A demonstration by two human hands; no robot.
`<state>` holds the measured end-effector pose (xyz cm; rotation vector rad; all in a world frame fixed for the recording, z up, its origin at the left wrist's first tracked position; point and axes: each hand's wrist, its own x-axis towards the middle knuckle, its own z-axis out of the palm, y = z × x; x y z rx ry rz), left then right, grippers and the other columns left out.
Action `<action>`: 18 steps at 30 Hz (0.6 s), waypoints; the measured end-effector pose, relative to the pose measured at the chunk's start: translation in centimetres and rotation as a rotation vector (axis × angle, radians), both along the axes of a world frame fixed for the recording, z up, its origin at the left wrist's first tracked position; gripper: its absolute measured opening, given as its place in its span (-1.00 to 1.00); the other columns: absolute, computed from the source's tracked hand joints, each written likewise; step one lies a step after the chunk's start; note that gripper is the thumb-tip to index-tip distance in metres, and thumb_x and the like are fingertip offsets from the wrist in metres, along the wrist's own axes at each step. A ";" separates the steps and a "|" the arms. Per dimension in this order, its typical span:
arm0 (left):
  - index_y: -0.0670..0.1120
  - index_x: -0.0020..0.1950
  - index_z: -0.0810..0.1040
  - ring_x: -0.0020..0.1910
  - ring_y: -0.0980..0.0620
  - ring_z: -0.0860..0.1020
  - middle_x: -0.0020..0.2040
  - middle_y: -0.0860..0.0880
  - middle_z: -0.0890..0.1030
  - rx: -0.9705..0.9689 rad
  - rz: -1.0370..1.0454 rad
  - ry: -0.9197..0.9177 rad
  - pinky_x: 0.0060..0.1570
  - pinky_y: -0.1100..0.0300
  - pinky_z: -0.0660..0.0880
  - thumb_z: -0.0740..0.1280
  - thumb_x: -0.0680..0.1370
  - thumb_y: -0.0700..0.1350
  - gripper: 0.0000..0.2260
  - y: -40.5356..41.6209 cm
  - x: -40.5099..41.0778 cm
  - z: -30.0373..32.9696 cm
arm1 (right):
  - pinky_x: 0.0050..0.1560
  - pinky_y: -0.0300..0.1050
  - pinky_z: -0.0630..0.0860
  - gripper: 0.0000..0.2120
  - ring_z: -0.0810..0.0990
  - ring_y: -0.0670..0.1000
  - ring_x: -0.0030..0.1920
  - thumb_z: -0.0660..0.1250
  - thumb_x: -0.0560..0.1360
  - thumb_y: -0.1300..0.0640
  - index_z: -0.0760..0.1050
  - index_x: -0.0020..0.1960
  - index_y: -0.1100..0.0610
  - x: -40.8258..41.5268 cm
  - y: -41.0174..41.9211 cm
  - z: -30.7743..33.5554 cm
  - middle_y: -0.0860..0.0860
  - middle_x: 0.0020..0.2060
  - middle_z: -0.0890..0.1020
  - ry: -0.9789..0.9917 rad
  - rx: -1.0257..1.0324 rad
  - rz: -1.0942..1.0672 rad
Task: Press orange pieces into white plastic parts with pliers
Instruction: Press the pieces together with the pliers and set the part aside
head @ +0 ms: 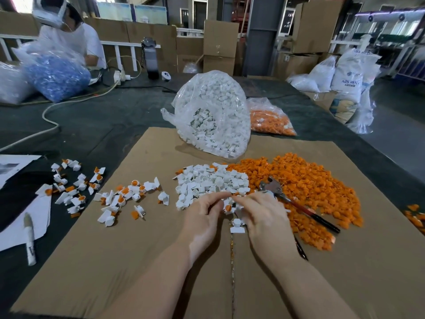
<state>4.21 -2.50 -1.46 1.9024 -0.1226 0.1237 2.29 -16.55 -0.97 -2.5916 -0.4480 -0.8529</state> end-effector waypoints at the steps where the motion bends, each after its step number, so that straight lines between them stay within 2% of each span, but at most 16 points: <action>1: -0.01 0.15 0.59 0.14 0.18 0.49 0.10 0.07 0.59 0.007 -0.010 0.001 0.01 0.62 0.28 0.20 0.60 -0.23 -0.75 0.0 0.0 0.1 | -0.13 0.06 0.52 -0.72 0.59 0.12 -0.15 0.49 0.32 0.35 0.63 0.00 0.15 0.0 0.4 -0.2 0.04 -0.17 0.63 0.022 0.011 0.056; 4: -0.02 0.14 0.60 0.10 0.18 0.51 0.07 0.06 0.60 -0.019 -0.032 0.022 -0.01 0.59 0.33 0.24 0.57 -0.26 -0.75 0.0 -0.4 0.2 | -0.18 0.00 0.55 -0.85 0.58 0.09 -0.21 0.48 0.34 0.33 0.61 -0.12 0.18 0.1 1.0 -0.6 0.03 -0.24 0.62 0.023 0.063 0.101; 6: 0.02 0.11 0.60 -0.05 0.16 0.51 -0.04 0.08 0.56 -0.049 -0.043 0.033 -0.09 0.56 0.35 0.32 0.50 -0.30 -0.72 0.1 -0.7 0.3 | -0.22 -0.06 0.54 -0.87 0.57 0.05 -0.24 0.49 0.33 0.34 0.58 -0.21 0.18 0.0 1.1 -0.9 0.01 -0.29 0.60 0.017 0.122 0.084; 8: 0.04 0.11 0.58 -0.14 0.19 0.48 -0.08 0.08 0.52 0.020 -0.064 -0.002 -0.14 0.56 0.33 0.40 0.44 -0.31 -0.67 0.1 -1.0 0.3 | -0.21 -0.15 0.48 -0.87 0.56 0.03 -0.25 0.49 0.33 0.35 0.57 -0.24 0.19 -0.1 1.1 -1.2 0.00 -0.32 0.60 0.020 0.173 0.070; 12: -0.03 0.10 0.60 -0.23 0.25 0.49 -0.15 0.12 0.57 0.022 -0.062 -0.013 -0.19 0.55 0.35 0.45 0.42 -0.28 -0.71 0.0 -1.0 0.3 | -0.15 -0.15 0.49 -0.90 0.59 0.03 -0.22 0.46 0.36 0.35 0.62 -0.16 0.21 -0.2 1.0 -1.4 0.02 -0.27 0.63 -0.015 0.189 0.066; 15: -0.04 0.07 0.60 -0.25 0.20 0.49 -0.23 0.11 0.57 -0.011 -0.040 -0.008 -0.20 0.53 0.36 0.45 0.41 -0.30 -0.72 0.1 -1.1 0.2 | -0.12 -0.13 0.47 -0.89 0.59 0.07 -0.18 0.42 0.39 0.36 0.62 -0.11 0.23 -0.3 0.9 -1.3 0.04 -0.25 0.63 -0.014 0.266 0.024; 18: 0.00 0.03 0.59 -0.21 0.17 0.51 -0.17 0.10 0.59 -0.009 -0.034 -0.012 -0.17 0.52 0.37 0.45 0.41 -0.30 -0.72 0.0 -1.1 0.2 | -0.06 -0.15 0.44 -0.91 0.59 0.07 -0.16 0.38 0.40 0.30 0.62 -0.11 0.23 -0.4 1.0 -1.2 0.05 -0.22 0.64 -0.011 0.251 0.064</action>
